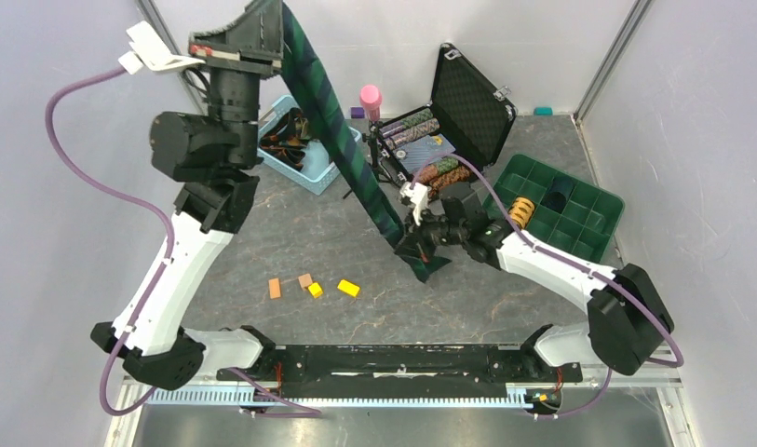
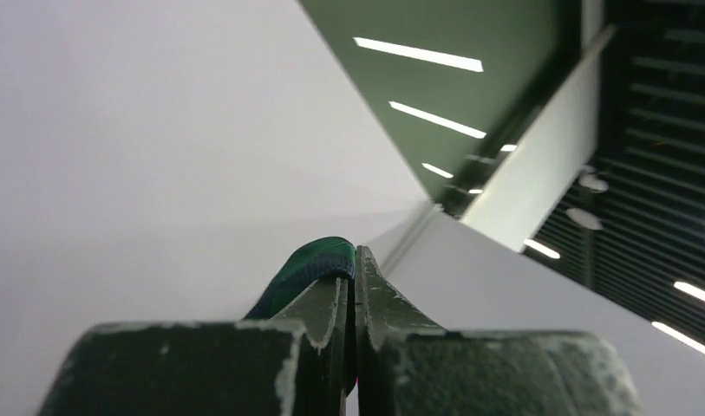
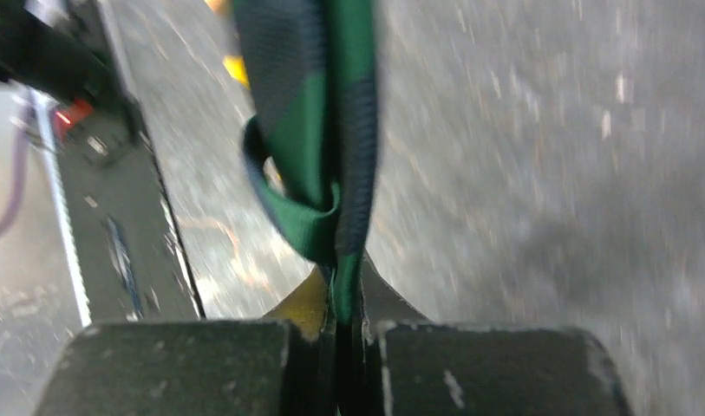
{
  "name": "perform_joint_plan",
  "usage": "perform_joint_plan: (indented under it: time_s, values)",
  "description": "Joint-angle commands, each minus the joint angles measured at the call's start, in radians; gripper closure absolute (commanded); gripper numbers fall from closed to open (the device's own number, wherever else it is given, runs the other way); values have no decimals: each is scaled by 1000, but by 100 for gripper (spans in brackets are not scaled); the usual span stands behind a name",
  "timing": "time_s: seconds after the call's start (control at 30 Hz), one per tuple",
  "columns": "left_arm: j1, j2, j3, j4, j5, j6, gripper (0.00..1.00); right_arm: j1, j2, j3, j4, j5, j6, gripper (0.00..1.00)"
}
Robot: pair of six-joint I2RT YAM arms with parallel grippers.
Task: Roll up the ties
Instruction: Flatten out the tie at the center of the board.
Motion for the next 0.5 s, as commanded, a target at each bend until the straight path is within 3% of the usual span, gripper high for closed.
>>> perform_joint_plan:
  time_s: [0.0,0.2,0.47]
  values:
    - [9,-56,-215,157,-189,251,94,-48,-29,-65,-495,134,-171,100]
    - [74,-69,-479,285,-367,409,86,-63,-17,-113,-638,164,-214,100]
    - [300,-111,-844,247,-411,90,86,-64,66,-35,-741,237,-239,100]
